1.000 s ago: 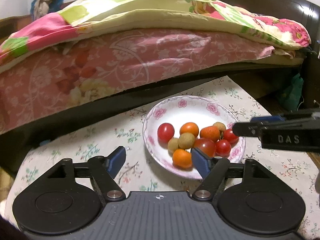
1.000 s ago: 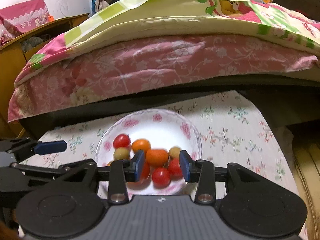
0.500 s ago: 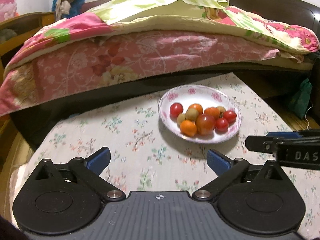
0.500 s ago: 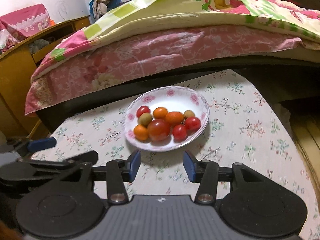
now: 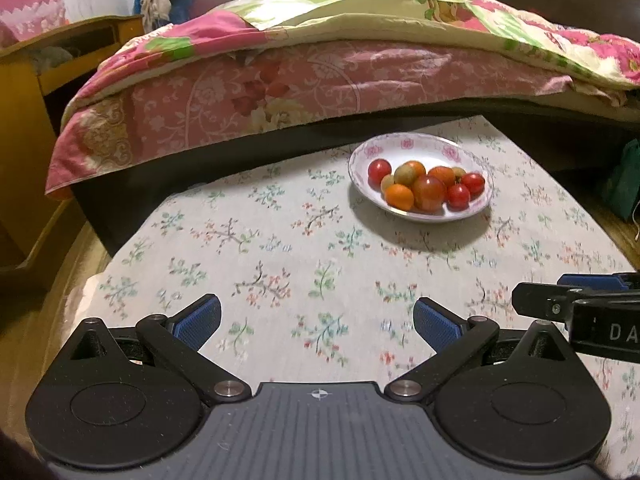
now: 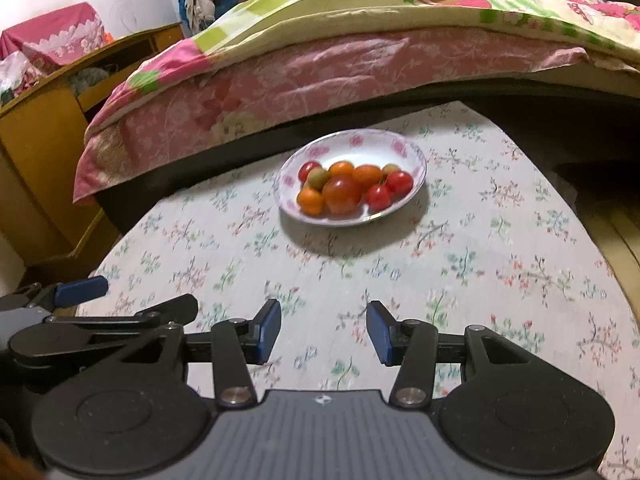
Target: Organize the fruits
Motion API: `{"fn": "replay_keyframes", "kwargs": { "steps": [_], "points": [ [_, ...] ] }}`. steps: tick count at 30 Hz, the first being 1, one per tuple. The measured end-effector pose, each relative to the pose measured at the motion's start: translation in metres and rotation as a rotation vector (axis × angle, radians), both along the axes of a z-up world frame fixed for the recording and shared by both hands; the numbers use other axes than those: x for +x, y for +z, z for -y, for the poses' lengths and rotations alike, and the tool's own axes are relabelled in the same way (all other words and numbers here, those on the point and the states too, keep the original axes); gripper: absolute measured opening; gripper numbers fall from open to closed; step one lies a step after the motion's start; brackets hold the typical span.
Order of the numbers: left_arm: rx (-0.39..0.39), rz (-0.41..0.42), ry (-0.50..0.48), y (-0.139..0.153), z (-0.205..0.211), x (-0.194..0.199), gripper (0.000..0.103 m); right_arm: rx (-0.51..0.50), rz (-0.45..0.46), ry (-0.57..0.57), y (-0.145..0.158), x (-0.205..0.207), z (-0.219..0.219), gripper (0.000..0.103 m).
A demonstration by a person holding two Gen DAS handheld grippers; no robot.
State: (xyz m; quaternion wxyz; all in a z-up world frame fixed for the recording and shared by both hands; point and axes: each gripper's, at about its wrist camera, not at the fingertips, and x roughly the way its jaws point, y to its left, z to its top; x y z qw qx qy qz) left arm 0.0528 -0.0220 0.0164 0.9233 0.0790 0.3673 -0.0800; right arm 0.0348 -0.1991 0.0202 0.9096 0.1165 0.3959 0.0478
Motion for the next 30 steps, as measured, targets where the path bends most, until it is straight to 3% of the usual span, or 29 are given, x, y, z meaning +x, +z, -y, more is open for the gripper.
{"fn": "replay_keyframes", "kwargs": {
  "steps": [11,30],
  "points": [
    [0.011,-0.034,0.024,-0.003,-0.008,-0.026,0.103,-0.008,-0.045,-0.013,-0.009,-0.035,-0.011,0.046],
    [0.002,-0.070,0.039,-0.011,-0.013,-0.047,0.103,-0.019,-0.071,-0.006,-0.015,-0.054,-0.020,0.047]
  ]
}}
